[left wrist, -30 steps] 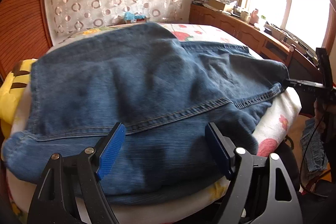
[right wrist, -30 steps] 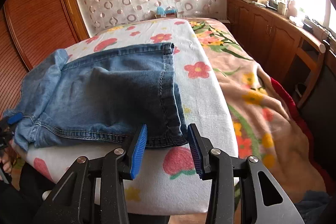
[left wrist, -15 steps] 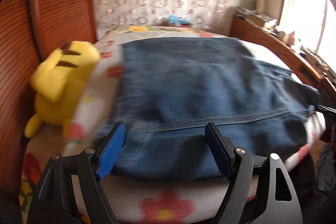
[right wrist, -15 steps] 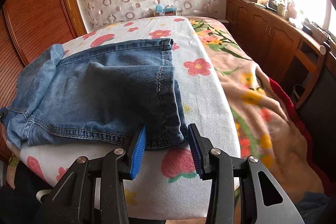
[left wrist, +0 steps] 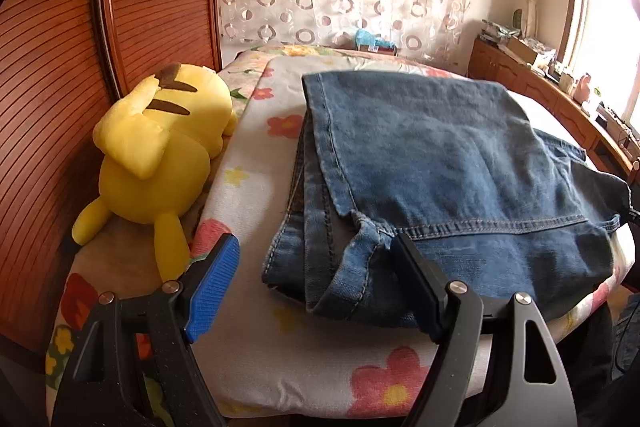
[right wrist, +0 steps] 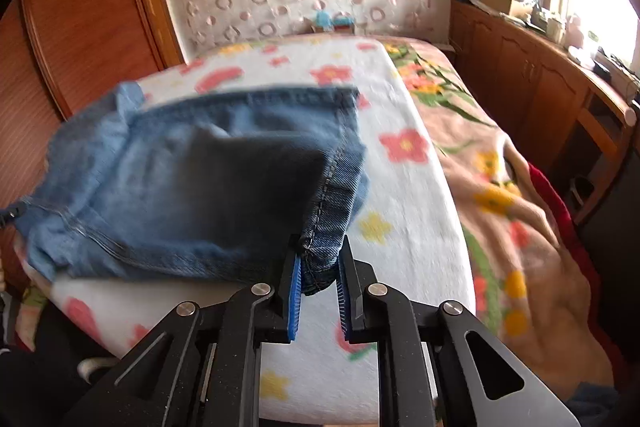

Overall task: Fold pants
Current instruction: 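Grasp the jeans leg hem with the right gripper and lift it, then fold the held leg hem over the jeans stack with the right gripper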

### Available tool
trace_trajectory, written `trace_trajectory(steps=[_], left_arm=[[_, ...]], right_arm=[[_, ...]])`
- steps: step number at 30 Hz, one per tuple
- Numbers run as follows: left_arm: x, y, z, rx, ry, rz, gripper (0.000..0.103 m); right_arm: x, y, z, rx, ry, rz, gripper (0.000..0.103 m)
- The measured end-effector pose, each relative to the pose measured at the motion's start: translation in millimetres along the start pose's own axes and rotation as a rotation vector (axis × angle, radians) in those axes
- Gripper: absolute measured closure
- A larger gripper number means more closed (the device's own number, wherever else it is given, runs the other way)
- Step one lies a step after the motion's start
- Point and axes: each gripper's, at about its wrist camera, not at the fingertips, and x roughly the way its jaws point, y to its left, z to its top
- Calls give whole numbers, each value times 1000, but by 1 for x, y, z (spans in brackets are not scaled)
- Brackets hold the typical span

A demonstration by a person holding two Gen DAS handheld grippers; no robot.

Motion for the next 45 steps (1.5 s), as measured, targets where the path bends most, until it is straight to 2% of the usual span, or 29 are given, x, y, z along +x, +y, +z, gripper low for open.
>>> trace_trajectory(steps=[7, 13, 21, 24, 26, 28, 29, 36, 40, 45], left_arm=[[-27, -9, 13, 8, -77, -27, 24], [-43, -23, 21, 37, -113, -60, 24], [-51, -34, 23, 59, -125, -84, 24], [-53, -33, 22, 57, -126, -89, 24], [-53, -34, 22, 56, -123, -93, 24], [-52, -35, 20, 55, -116, -95, 24], [-51, -35, 20, 54, -112, -99, 24], [-44, -43, 17, 63, -97, -122, 24], [-36, -50, 18, 77, -85, -132, 24], [-15, -60, 24, 106, -55, -168, 25]], right_arm=[[-44, 33, 42, -50, -145, 117, 88], [-70, 96, 79, -182, -234, 245, 88], [-84, 193, 110, -335, -277, 460, 88], [-81, 219, 116, -374, -275, 501, 88], [-77, 236, 117, -402, -275, 492, 86], [-69, 245, 118, -414, -257, 477, 73], [-65, 246, 118, -414, -245, 473, 72], [-49, 230, 121, -400, -183, 389, 69], [-41, 226, 120, -361, -136, 338, 55], [-25, 230, 114, -320, -69, 318, 54]])
